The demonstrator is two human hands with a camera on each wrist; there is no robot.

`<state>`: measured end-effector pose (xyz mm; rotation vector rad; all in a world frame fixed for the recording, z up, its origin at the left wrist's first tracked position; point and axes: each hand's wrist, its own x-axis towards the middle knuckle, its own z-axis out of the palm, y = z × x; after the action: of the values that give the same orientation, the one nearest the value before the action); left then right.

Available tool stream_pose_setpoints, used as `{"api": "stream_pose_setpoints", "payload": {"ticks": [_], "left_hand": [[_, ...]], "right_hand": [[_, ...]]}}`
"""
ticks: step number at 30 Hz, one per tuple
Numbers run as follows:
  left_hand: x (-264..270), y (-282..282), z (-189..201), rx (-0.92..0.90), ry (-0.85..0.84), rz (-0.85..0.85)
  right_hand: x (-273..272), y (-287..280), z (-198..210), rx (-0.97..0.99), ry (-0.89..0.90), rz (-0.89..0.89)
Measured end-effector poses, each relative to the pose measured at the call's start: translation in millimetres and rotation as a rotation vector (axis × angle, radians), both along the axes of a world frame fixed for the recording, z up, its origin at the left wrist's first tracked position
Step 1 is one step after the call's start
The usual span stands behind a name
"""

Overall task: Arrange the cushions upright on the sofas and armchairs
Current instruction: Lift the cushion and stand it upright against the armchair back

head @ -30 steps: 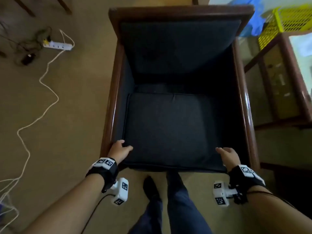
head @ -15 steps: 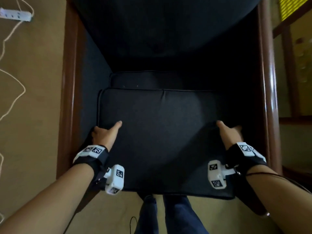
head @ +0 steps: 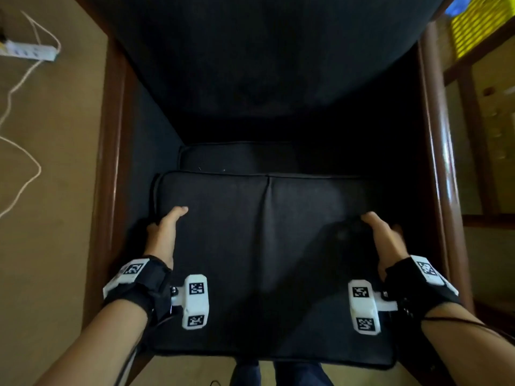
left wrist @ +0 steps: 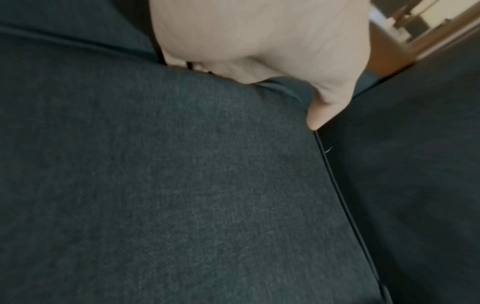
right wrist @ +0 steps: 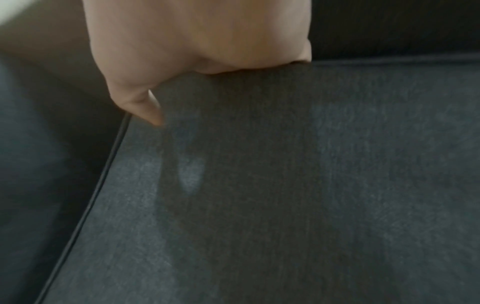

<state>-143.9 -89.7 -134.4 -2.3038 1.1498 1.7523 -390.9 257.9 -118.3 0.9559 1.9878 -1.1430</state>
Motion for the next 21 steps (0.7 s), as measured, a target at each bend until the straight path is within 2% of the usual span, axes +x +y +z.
{"api": "stream_pose_setpoints", "payload": {"ticks": [3,6,9,12,16,17,19,21], "left_hand": [[9.5,4.1,25.7,-0.032,0.052,0.058],[18.3,10.0,60.1,0.012,0.136,0.107],[27.4,6.6,88.0,-0.051,0.215,0.160],[36.9,9.7,126.7,-0.129,0.305,0.131],[46.7,30.2,203.2,-0.181,0.357,0.080],[52.0,33.0,213.6,-0.188,0.380,0.084],[68.7,38.8,230.6,-0.212,0.441,0.115],[85.3,44.8,239.3,-0.230,0.471,0.151]], "right_hand": [[9.6,-0.6,23.7,-0.013,0.087,-0.003],[19.6,-4.8,53.7,-0.033,0.140,0.002],[27.4,-10.1,91.0,-0.092,0.175,-0.017],[33.1,-9.2,128.3,-0.157,0.285,-0.076],[39.3,20.3,148.7,-0.369,0.341,-0.204],[46.1,17.9,165.8,-0.443,0.362,-0.247],[68.5,1.0,213.4,-0.577,0.393,-0.217],[86.3,-1.0,237.0,-0.625,0.443,-0.201]]}}
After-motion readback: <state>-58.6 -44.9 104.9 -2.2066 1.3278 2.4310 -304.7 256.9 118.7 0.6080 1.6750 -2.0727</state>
